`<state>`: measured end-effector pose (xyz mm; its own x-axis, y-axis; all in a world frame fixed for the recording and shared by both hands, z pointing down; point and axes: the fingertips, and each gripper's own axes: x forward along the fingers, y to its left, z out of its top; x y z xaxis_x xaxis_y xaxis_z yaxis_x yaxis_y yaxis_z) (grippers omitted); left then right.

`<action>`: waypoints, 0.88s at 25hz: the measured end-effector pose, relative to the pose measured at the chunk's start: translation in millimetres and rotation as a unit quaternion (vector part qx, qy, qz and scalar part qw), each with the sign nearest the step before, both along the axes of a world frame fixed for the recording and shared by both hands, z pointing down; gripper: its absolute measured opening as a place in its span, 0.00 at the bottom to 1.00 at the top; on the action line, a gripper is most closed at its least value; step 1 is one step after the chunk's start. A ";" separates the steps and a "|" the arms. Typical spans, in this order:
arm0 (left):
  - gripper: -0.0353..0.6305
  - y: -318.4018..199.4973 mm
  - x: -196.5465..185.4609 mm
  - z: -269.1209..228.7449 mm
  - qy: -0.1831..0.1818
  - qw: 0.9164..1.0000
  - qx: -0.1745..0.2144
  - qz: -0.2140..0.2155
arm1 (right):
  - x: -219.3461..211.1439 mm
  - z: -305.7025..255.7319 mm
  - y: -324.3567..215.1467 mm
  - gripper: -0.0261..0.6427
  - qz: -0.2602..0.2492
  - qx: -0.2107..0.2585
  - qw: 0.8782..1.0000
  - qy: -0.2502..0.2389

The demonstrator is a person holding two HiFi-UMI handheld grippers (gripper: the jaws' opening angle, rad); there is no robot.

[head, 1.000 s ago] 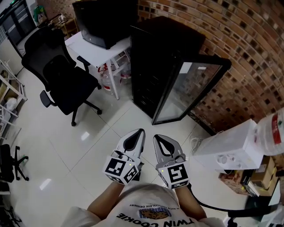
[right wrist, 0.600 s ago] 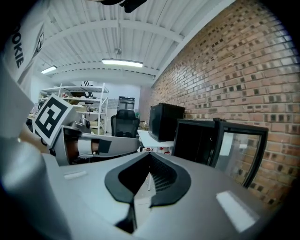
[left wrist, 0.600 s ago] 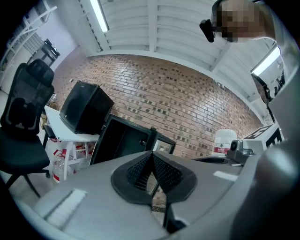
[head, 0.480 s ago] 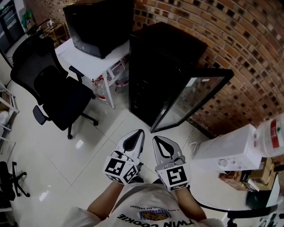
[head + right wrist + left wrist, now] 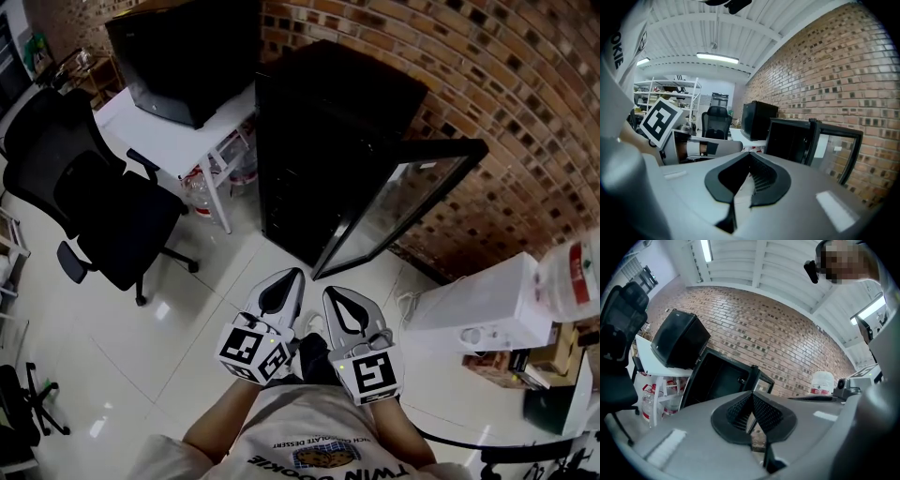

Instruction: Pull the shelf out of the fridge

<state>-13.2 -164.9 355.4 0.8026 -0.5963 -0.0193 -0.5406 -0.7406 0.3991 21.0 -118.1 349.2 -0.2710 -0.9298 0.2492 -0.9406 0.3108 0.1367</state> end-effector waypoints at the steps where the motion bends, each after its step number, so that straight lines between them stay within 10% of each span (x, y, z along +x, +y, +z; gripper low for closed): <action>1: 0.06 -3.7 2.8 2.0 0.001 1.000 0.000 0.003 | 2.3 0.9 -3.6 0.05 0.002 0.001 1.000 -0.001; 11: 0.06 -60.9 34.2 18.8 0.001 1.000 -0.003 0.023 | 32.6 4.6 -70.8 0.05 0.020 0.015 1.000 -0.015; 22: 0.06 -149.8 76.5 71.2 0.082 0.992 -0.075 0.056 | 63.6 12.9 -131.3 0.05 0.020 0.001 0.999 -0.029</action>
